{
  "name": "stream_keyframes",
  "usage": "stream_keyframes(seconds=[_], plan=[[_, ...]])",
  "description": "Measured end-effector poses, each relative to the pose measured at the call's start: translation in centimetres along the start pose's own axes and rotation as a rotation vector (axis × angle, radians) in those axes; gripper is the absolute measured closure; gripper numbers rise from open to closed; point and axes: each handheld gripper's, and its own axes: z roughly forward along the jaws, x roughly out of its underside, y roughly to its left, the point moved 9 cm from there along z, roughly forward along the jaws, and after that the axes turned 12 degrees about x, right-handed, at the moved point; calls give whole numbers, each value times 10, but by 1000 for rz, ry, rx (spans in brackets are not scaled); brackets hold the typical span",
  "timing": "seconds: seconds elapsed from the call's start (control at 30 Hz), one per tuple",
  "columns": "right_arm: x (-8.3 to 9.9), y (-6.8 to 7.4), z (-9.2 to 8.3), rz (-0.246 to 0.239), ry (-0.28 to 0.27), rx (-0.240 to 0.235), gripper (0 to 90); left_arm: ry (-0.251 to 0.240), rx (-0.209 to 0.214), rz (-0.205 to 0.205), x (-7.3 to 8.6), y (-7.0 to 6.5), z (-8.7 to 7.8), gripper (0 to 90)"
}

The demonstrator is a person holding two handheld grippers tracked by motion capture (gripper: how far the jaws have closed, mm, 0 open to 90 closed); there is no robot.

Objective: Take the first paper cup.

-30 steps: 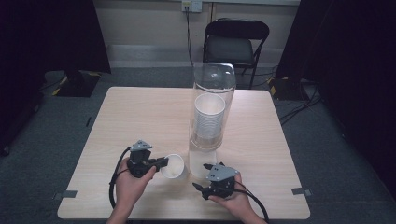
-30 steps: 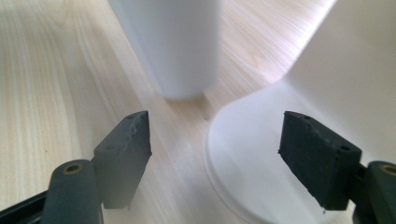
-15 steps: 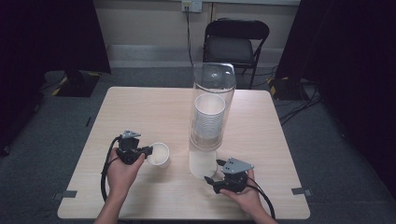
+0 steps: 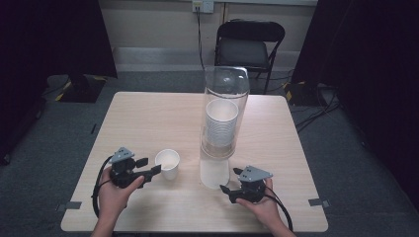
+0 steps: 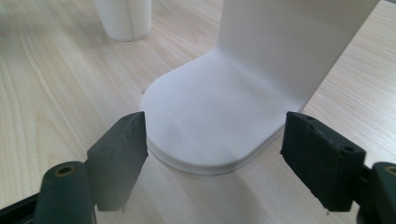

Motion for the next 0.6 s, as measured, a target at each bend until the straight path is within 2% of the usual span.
stream_keyframes(seconds=[0.1, 0.17, 0.2, 0.27, 0.3, 0.37, 0.4, 0.53, 0.6], plan=[[0, -3, 1, 13, 5, 8, 219, 58, -26, 24, 25, 9, -5, 322], [0, -3, 2, 20, 7, 6, 218, 127, -55, 8, 44, 16, -5, 301], [0, -4, 2, 24, 9, 16, 218, 143, -56, 12, 51, 19, -2, 281], [-1, -4, 4, 19, 9, 25, 214, 198, -51, 50, 63, 24, 3, 280], [-3, -3, 4, 26, 11, 21, 213, 215, -56, 53, 66, 26, 5, 244], [-4, -3, 3, 26, 11, 17, 216, 229, -52, 78, 69, 26, 10, 227], [-5, -1, 3, 30, 21, 1, 232, 224, -49, 90, 69, 26, 11, 225], [-10, -1, 2, 34, 24, -11, 234, 217, -32, 120, 71, 25, 17, 207], [-13, -3, 2, 44, 26, -8, 226, 228, -32, 128, 74, 25, 19, 207]])
